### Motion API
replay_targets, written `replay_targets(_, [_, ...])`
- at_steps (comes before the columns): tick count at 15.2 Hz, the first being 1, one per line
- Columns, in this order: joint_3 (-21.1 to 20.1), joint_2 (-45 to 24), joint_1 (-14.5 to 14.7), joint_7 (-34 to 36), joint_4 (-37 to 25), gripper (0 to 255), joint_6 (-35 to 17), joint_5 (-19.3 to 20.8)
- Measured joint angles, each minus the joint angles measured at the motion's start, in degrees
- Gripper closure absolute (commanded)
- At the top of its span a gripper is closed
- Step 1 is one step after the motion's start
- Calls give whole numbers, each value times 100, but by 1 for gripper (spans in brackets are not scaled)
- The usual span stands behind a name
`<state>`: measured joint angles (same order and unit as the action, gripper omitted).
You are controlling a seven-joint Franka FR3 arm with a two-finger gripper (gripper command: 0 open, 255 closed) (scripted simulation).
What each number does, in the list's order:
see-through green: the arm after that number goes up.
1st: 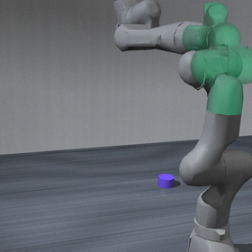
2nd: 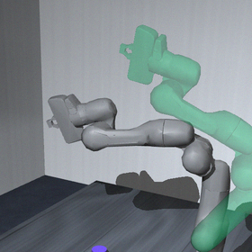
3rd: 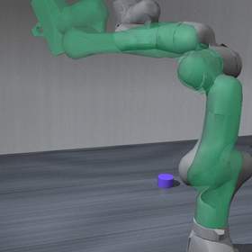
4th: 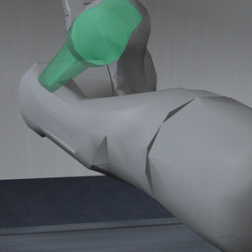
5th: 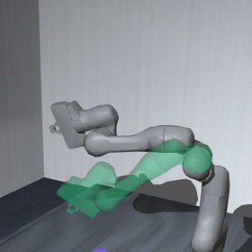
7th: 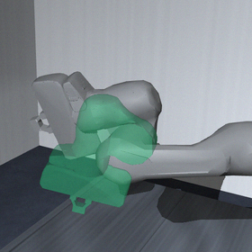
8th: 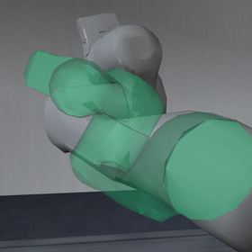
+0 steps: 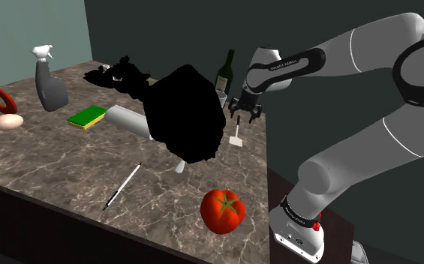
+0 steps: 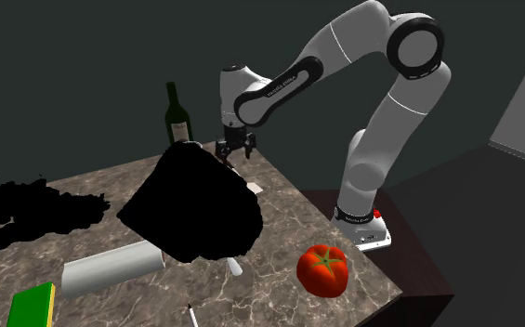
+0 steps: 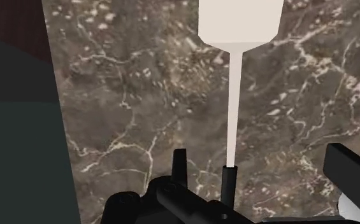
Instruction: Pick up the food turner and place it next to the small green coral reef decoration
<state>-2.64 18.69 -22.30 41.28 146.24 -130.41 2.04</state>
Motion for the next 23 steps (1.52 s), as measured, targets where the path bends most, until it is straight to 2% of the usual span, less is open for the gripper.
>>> replay_targets(8, [15, -553, -97, 182, 223, 0, -777, 69])
replay_targets(14, [11, -590, -97, 193, 247, 0, -841, 75])
replay_targets(15, [11, -590, -97, 193, 247, 255, -841, 75])
replay_targets(23, [11, -590, -97, 193, 247, 255, -841, 75])
